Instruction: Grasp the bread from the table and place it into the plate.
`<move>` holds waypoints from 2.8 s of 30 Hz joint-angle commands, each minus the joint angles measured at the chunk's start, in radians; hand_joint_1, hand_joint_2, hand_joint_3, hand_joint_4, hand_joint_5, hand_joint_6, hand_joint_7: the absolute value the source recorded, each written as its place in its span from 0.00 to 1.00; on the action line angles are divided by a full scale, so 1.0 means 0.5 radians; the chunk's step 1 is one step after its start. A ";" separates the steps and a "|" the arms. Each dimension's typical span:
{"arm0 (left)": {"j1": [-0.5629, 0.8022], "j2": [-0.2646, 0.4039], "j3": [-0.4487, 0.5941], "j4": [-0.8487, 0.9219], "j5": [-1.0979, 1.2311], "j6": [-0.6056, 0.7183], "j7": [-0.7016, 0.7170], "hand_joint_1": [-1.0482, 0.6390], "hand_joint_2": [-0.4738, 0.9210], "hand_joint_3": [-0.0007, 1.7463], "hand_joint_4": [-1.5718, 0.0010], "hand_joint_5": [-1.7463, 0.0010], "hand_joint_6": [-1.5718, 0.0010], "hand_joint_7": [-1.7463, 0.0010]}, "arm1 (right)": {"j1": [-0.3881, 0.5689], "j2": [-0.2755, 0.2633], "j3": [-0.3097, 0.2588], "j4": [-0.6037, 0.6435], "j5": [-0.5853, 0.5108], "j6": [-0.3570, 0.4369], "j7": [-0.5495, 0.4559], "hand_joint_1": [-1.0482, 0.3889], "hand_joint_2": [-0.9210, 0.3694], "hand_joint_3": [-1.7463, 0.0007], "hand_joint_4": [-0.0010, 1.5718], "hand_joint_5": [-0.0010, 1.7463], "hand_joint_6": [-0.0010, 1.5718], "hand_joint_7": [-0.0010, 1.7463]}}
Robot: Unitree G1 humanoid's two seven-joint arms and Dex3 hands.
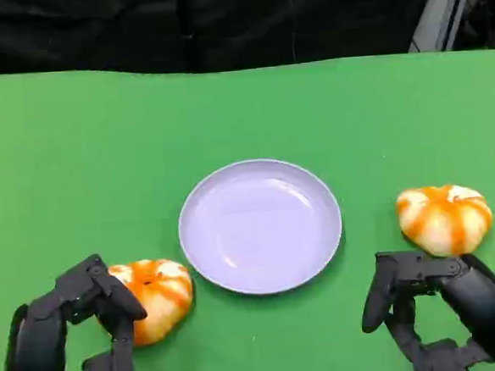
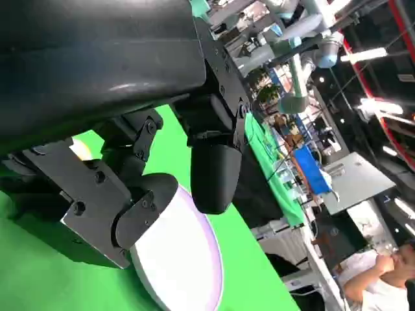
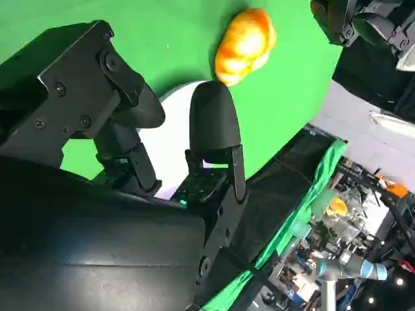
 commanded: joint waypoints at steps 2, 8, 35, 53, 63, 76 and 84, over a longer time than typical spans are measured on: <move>-0.003 0.003 0.022 0.005 0.034 -0.017 0.048 0.64 0.64 0.75 0.46 0.02 0.49 0.12 | 0.006 -0.037 -0.016 -0.007 0.013 -0.019 0.002 0.80 0.44 0.23 0.53 0.97 0.49 0.77; -0.012 0.019 0.025 0.029 0.042 -0.054 0.052 0.65 0.65 0.75 0.48 0.09 0.50 0.19 | 0.008 -0.034 -0.010 -0.010 0.023 -0.007 0.008 0.79 0.44 0.23 0.53 0.97 0.49 0.78; -0.252 0.318 -0.464 -0.387 1.993 1.429 -0.126 0.23 1.00 0.03 0.84 0.77 0.80 0.99 | -0.018 -0.016 0.036 -0.017 -0.046 0.012 -0.021 0.79 0.45 0.23 0.54 0.96 0.49 0.78; -0.659 0.335 -0.810 0.352 1.874 1.730 0.029 0.37 1.00 0.10 0.57 0.71 0.55 0.94 | -0.008 -0.016 0.048 -0.049 -0.060 0.035 -0.030 0.79 0.46 0.22 0.54 0.96 0.50 0.76; -0.599 0.439 -0.656 0.352 1.565 1.307 0.798 0.48 1.00 0.13 0.49 0.01 0.57 0.13 | -0.015 -0.011 0.051 -0.052 -0.064 0.057 -0.034 0.79 0.46 0.23 0.54 0.96 0.50 0.76; -0.585 0.482 -0.671 0.106 1.585 1.046 1.156 0.50 0.65 0.67 0.43 0.00 0.50 0.11 | -0.030 -0.020 0.044 -0.018 -0.046 0.035 -0.026 0.80 0.46 0.22 0.55 0.96 0.50 0.76; -0.848 0.433 -0.753 0.206 1.511 0.928 1.005 0.50 0.63 0.73 0.44 0.00 0.48 0.17 | -0.019 -0.019 0.049 -0.030 -0.053 0.032 -0.029 0.79 0.46 0.22 0.55 0.96 0.50 0.75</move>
